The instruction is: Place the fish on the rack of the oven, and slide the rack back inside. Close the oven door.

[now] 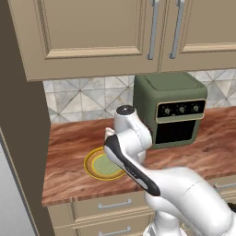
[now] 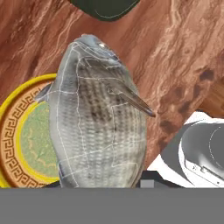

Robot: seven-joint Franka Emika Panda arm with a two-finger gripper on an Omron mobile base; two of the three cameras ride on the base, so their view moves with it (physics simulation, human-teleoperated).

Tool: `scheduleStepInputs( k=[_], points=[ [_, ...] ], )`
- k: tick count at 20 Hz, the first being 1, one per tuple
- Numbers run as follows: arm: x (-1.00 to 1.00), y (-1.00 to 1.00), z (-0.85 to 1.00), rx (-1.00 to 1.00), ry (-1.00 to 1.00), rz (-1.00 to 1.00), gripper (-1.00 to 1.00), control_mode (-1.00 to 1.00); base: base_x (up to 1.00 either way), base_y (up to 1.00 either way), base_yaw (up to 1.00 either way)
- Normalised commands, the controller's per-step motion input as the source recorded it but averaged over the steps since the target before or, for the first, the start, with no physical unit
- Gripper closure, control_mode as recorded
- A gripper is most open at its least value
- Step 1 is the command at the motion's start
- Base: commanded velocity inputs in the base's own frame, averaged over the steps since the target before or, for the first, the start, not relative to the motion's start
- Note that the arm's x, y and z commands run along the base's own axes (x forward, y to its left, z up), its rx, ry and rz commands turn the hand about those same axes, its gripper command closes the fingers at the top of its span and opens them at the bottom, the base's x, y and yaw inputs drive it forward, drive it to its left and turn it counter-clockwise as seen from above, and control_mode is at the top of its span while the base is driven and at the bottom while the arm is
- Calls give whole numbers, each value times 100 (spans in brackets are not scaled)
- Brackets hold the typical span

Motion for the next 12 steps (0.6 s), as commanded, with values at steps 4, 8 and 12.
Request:
scheduleStepInputs(
  k=[4,8,12],
  points=[
    [-92,-100,53,10,-10,-6,100,-100,0,0,0],
    [-72,-91,24,7,-7,-4,100,-100,0,0,0],
    [-49,-74,33,8,-1,-2,100,-100,0,0,0]
  ],
)
